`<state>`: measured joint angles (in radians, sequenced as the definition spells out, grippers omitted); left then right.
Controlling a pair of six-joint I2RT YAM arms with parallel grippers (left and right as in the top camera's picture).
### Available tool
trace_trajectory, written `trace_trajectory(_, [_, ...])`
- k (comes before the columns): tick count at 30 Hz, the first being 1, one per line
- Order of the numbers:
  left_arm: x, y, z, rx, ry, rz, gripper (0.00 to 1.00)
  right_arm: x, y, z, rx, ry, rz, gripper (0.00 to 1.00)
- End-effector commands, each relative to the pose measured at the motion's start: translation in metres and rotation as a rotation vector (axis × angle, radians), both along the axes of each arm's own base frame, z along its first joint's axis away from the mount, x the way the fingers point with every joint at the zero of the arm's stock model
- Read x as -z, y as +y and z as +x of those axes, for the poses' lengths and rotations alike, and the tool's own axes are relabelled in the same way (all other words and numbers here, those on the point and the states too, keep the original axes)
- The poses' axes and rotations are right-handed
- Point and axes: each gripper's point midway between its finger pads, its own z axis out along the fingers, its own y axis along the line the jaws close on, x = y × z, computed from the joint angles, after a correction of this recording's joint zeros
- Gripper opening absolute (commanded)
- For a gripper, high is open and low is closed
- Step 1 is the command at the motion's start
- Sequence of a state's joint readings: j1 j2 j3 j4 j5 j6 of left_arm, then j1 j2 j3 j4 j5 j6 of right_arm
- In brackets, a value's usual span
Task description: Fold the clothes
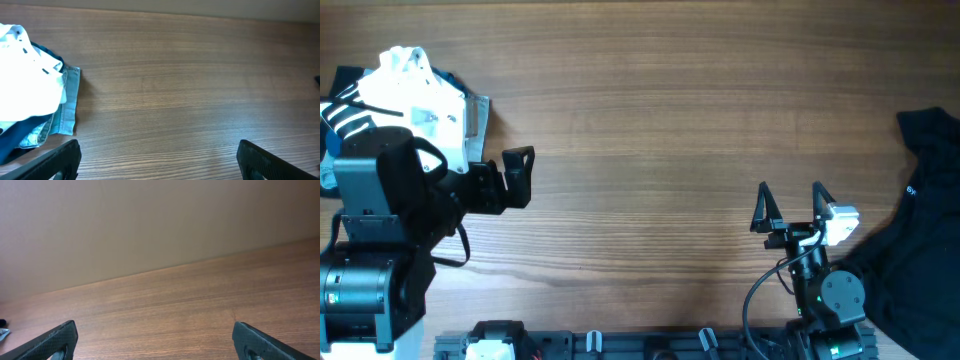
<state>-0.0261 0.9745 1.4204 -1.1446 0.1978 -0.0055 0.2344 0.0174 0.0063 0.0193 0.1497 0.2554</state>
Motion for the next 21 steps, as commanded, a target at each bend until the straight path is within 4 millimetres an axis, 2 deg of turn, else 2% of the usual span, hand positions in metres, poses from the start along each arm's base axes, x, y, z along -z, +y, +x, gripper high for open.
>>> trace_trajectory(1, [0.0026,0.0004,-0.0032,-0.004,0.014,0.004,1.0,-0.0021,0.0013,-0.0006,-0.011,-0.011,-0.01,1.0])
trace_trajectory(21, [0.0103,0.0002,-0.0006,-0.003,0.05,0.006,1.0,-0.0021,0.0013,-0.0006,-0.011,-0.011,-0.01,1.0])
